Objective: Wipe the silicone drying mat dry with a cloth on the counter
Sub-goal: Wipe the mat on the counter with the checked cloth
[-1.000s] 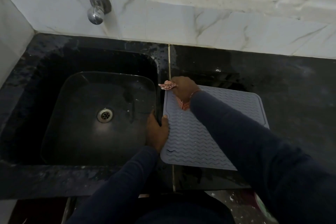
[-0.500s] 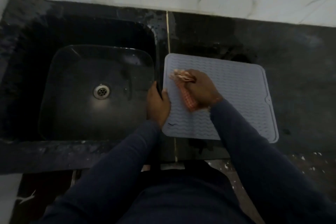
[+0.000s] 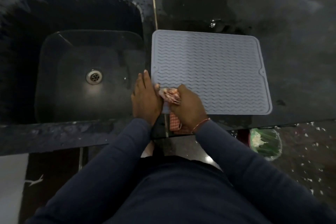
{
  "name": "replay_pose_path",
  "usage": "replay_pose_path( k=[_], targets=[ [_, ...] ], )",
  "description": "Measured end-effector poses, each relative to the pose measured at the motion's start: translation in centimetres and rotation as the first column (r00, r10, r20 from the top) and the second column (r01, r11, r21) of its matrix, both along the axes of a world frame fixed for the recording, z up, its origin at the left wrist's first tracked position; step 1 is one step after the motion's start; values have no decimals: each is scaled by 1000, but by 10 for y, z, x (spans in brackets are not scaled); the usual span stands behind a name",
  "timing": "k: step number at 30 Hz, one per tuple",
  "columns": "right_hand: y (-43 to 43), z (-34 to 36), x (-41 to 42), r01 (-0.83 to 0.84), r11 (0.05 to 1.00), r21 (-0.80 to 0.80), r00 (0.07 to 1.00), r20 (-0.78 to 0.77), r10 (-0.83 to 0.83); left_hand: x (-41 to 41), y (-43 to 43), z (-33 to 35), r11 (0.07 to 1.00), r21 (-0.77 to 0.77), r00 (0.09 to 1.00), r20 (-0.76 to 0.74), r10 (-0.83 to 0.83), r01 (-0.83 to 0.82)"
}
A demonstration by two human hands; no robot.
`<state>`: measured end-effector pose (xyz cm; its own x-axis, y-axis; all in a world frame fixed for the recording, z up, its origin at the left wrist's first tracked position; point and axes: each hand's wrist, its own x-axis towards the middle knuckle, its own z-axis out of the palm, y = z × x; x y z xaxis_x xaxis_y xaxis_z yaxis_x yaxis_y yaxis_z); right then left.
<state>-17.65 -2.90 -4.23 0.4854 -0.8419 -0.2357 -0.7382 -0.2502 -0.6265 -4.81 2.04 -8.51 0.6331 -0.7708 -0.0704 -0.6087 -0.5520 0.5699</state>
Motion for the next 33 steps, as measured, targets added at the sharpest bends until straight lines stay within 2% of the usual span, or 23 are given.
replay_pose_path(
  k=[4,7,10,12,13,15,19,21,24,26,30,33],
  targets=[
    [-26,7,-70,142,988,-54,990,-13,-143,0,-1,-3,998,-55,999,21,-26,27],
    [-37,12,-106,267,958,-107,962,-34,-272,2,1,-4,986,-158,997,-59,-59,49],
    [-32,20,-87,459,887,47,864,206,-459,5,1,-3,971,-220,982,-183,54,-94],
    [-18,27,-54,435,885,167,812,350,-466,8,2,-3,950,-244,970,-196,147,-194],
    [-9,29,-35,366,905,216,823,378,-423,10,3,-3,946,-240,966,-192,175,-220],
    [9,23,-3,202,950,237,898,342,-276,12,3,-4,951,-207,962,-199,188,-229],
    [28,11,18,68,996,50,962,262,-79,10,4,-3,961,-106,930,-299,215,-257],
    [31,8,14,-12,999,-47,985,172,20,7,6,-4,967,-78,948,-230,221,-244],
    [26,7,-8,-80,994,-78,994,63,85,6,5,-3,986,-40,986,-45,159,-161],
    [17,8,-37,-27,995,-98,999,42,31,7,4,-3,987,-31,988,21,156,-155],
    [-10,7,-117,249,963,-107,966,98,-239,3,5,1,988,-39,986,77,150,-147],
    [-33,9,-165,375,915,-150,926,26,-376,3,4,0,990,-24,986,92,140,-138]
  ],
)
